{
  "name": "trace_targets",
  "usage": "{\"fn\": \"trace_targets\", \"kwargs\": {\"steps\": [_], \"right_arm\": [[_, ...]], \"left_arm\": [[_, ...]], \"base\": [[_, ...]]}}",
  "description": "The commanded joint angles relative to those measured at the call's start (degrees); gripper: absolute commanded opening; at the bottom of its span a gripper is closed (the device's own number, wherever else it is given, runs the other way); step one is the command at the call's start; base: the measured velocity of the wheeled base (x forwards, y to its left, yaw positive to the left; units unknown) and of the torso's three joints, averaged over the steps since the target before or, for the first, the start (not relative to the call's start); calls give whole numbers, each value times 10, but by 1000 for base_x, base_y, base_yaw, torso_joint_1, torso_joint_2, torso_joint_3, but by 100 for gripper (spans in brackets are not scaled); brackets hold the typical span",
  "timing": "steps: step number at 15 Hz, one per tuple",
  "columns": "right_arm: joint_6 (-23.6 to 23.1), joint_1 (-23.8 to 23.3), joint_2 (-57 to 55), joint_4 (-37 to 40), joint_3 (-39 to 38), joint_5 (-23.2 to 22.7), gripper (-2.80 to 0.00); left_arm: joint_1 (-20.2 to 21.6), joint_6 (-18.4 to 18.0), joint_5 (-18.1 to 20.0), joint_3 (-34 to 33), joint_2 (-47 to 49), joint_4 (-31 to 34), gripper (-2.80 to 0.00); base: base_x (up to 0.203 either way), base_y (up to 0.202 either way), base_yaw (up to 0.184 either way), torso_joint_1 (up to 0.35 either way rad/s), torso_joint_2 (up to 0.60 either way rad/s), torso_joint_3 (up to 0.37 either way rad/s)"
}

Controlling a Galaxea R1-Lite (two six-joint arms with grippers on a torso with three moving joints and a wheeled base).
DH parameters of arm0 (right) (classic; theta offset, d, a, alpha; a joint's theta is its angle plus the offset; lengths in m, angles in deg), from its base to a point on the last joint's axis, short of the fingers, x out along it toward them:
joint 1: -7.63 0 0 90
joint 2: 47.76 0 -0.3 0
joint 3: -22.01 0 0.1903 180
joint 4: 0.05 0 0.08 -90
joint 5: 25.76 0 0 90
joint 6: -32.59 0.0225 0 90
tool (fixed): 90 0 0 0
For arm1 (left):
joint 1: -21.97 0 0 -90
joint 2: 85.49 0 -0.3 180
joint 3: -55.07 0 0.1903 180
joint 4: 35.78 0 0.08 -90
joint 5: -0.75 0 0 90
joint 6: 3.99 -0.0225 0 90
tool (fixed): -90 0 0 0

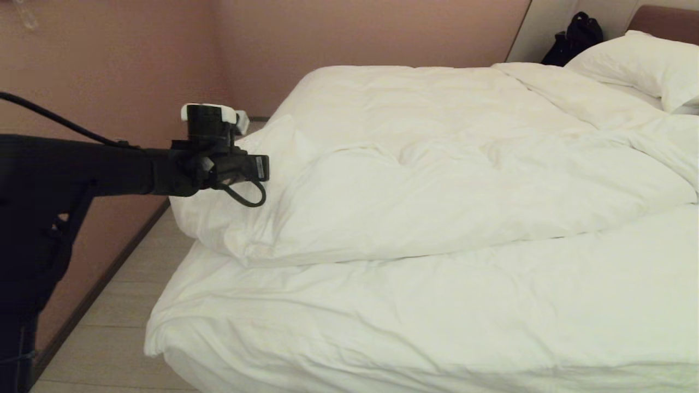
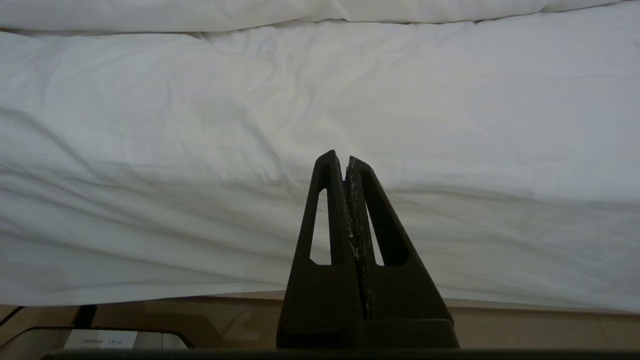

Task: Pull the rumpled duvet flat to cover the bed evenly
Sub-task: Flatten the corners of the folded blanket

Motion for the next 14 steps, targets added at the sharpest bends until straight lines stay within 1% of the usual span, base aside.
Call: {"fn": "trace_targets", "kwargs": {"steps": [1,2,3,4,5,10,11,14], "right_arm": [[-1,0,-1,0,0,0,-280],[-1,0,-1,0,0,0,-280],[-1,0,-1,0,0,0,-280],[-1,0,-1,0,0,0,-280],[-1,0,-1,0,0,0,-280],[-1,0,-1,0,0,0,-280],[-1,0,-1,0,0,0,-280],[-1,0,-1,0,0,0,-280]], "left_arm": [[-1,1,-9,30,48,3,-280],[-2,3,-10,32,50,3,-280],[-2,12,-12,54,62,3,-280],[-1,31,-13,69,68,1,-280],[-1,35,-14,70,69,-2,-280],[-4,37,-15,55,59,-5,-280],[-4,36,-15,54,60,-5,0],[-5,39,-14,50,54,-7,0]], "base": [[0,0,0,0,0,0],[0,0,0,0,0,0],[0,0,0,0,0,0],[0,0,0,0,0,0],[0,0,0,0,0,0],[0,0,0,0,0,0],[0,0,0,0,0,0],[0,0,0,0,0,0]]}}
